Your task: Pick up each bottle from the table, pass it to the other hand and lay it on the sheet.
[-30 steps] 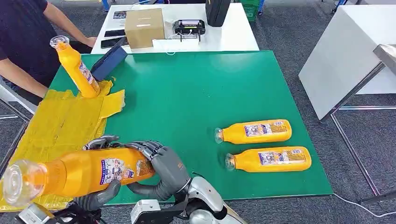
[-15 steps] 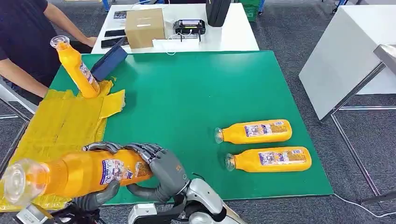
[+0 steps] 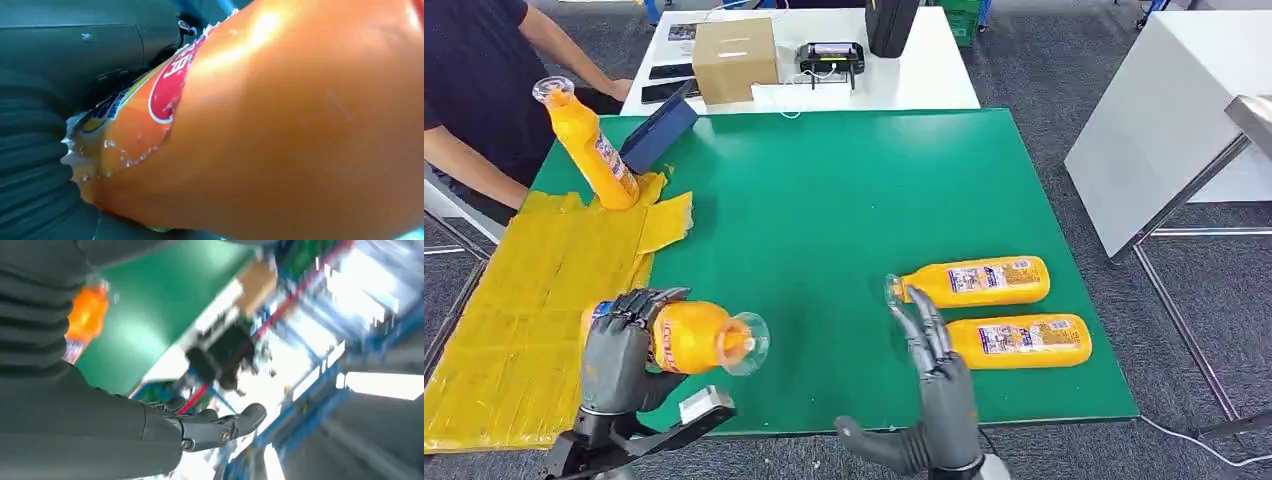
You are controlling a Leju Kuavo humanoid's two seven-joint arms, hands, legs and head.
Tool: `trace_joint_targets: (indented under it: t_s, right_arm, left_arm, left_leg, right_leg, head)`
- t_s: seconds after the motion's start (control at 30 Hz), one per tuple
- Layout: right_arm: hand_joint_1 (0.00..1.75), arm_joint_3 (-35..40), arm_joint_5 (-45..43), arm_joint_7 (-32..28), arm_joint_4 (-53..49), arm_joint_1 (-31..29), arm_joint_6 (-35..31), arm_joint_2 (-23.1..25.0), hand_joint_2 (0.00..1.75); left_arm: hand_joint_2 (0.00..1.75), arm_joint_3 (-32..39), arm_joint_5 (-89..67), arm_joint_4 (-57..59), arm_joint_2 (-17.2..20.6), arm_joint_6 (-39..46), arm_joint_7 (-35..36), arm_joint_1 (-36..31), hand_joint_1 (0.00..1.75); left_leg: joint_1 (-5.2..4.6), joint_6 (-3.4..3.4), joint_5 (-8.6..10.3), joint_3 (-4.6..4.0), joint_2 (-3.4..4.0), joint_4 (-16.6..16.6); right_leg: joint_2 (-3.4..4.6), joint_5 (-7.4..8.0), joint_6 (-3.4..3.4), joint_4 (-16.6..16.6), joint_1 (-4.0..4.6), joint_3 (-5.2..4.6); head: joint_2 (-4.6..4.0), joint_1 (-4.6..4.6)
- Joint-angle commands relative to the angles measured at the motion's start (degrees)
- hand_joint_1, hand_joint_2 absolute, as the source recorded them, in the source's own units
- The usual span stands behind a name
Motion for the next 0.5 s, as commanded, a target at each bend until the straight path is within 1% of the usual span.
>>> trace_joint_targets:
  t_s: [0.03, 0.07, 0.1, 0.13, 0.17, 0.2, 0.27, 0.3, 0.33, 0.37, 0.4, 0.43, 0.47, 0.5]
  right_arm:
    - [0.00, -6.32, -2.25, 0.64, -11.22, 9.27, -0.74, -6.45, 1.75]
    - [0.00, -7.45, 0.01, 1.92, -11.25, 10.08, 0.03, -7.05, 1.75]
    - [0.00, -8.02, 0.88, 2.56, -11.37, 10.55, 0.01, -7.35, 1.75]
    - [0.00, -8.28, 0.96, 2.76, -11.39, 10.75, 0.04, -7.68, 1.75]
    - [0.00, -9.49, 4.26, 4.12, -11.16, 11.39, 0.02, -7.56, 1.75]
    - [0.00, -9.58, 4.47, 4.30, -11.28, 11.51, -0.15, -7.69, 1.75]
    - [0.00, -9.42, 4.19, 4.46, -11.28, 11.46, -0.14, -8.03, 1.75]
    - [0.00, -9.40, 3.87, 4.59, -11.22, 11.36, -0.06, -8.05, 1.75]
    - [0.00, -9.33, 2.90, 5.11, -11.04, 11.41, 0.66, -8.80, 1.75]
    - [0.00, -9.51, 1.84, 5.37, -11.02, 11.53, 0.85, -9.16, 1.75]
    - [0.00, -9.99, 1.33, 5.40, -10.89, 11.66, 0.87, -9.65, 1.75]
    - [0.00, -10.62, 1.04, 5.38, -10.71, 11.90, 0.60, -9.65, 1.75]
    - [0.00, -11.14, 0.43, 5.30, -10.66, 12.00, 0.84, -9.92, 1.75]
    - [0.00, -11.79, 0.28, 5.40, -10.55, 12.22, 1.14, -10.01, 1.75]
  left_arm:
    - [1.75, -16.52, -7.32, 22.99, 19.65, -2.22, 25.06, -10.64, 1.75]
    - [1.75, -16.91, -7.32, 25.53, 20.36, -3.47, 26.21, -11.51, 1.75]
    - [1.75, -18.10, -7.32, 27.12, 21.35, -4.63, 27.09, -12.22, 1.75]
    - [1.75, -17.70, -7.32, 28.52, 21.52, -4.34, 27.12, -12.36, 1.75]
    - [1.75, -17.55, -7.32, 30.79, 21.68, -7.71, 28.01, -13.03, 1.75]
    - [1.75, -17.25, -7.32, 31.70, 21.60, -7.09, 27.70, -13.23, 1.75]
    - [1.75, -17.66, -7.32, 33.37, 22.02, -6.67, 27.99, -13.92, 1.75]
    - [1.75, -17.75, -7.32, 33.62, 22.03, -6.89, 27.92, -13.97, 1.75]
    - [1.75, -15.39, -7.32, 34.69, 21.30, -8.27, 27.62, -13.63, 1.75]
    - [1.75, -13.42, -7.32, 35.57, 20.89, -7.92, 26.61, -13.36, 1.75]
    - [1.75, -11.14, -7.32, 36.45, 20.83, -7.85, 25.38, -13.08, 1.75]
    - [1.75, -10.58, -7.32, 37.41, 21.42, -8.29, 25.95, -13.22, 1.66]
    - [1.75, -10.00, -7.32, 38.34, 21.73, -8.46, 26.00, -13.29, 0.00]
    - [1.75, -11.04, -7.32, 39.44, 22.57, -9.73, 27.06, -13.69, 0.00]
  left_leg:
    - [-0.02, -0.05, 0.05, 0.23, -0.43, -0.14]
    - [0.05, -0.10, 0.01, 0.37, -0.48, -0.15]
    - [0.02, -0.07, 0.03, 0.25, -0.22, -0.14]
    - [0.06, -0.11, -0.02, 0.40, -0.28, -0.16]
    - [0.04, -0.08, 0.00, 0.32, -0.19, -0.14]
    - [0.06, -0.09, -0.03, 0.42, -0.31, -0.14]
    - [0.10, -0.05, 0.00, 0.29, -0.16, -0.10]
    - [0.12, -0.06, -0.05, 0.35, -0.13, -0.09]
    - [0.12, -0.07, -0.03, 0.23, -0.02, -0.06]
    - [0.15, -0.09, -0.11, 0.37, -0.01, -0.05]
    - [0.09, -0.08, -0.05, 0.30, 0.03, -0.08]
    - [0.11, -0.10, -0.11, 0.40, 0.00, -0.07]
    - [0.10, -0.09, -0.07, 0.36, 0.05, -0.08]
    - [0.06, -0.08, -0.03, 0.23, 0.09, -0.07]
  right_leg:
    - [-0.22, -0.10, -0.06, -0.07, -0.06, 0.27]
    - [-0.15, -0.14, -0.12, -0.11, 0.00, 0.44]
    - [-0.04, -0.06, -0.08, -0.08, -0.01, 0.26]
    - [0.01, -0.11, -0.13, -0.12, 0.04, 0.45]
    - [0.00, -0.07, -0.09, -0.10, 0.07, 0.36]
    - [-0.02, -0.12, -0.10, -0.13, 0.08, 0.50]
    - [0.03, -0.08, -0.06, -0.07, 0.07, 0.31]
    - [0.13, -0.10, -0.08, -0.09, 0.08, 0.39]
    - [0.17, -0.05, -0.07, -0.06, 0.10, 0.25]
    - [0.26, -0.10, -0.11, -0.07, 0.11, 0.40]
    - [0.21, -0.06, -0.08, -0.06, 0.06, 0.30]
    - [0.27, -0.12, -0.12, -0.08, 0.07, 0.43]
    - [0.26, -0.07, -0.10, -0.09, 0.05, 0.37]
    - [0.22, -0.03, -0.08, -0.05, 0.03, 0.24]
  head:
    - [0.00, 0.02]
    - [0.00, 0.00]
    - [0.00, -0.02]
    - [0.00, -0.04]
    - [0.00, -0.02]
    - [0.00, -0.02]
    - [0.00, 0.02]
    - [0.00, 0.00]
    - [0.00, 0.00]
    - [0.00, 0.00]
    - [0.00, 0.00]
    - [0.00, 0.00]
    - [0.00, 0.00]
    - [0.00, 0.00]
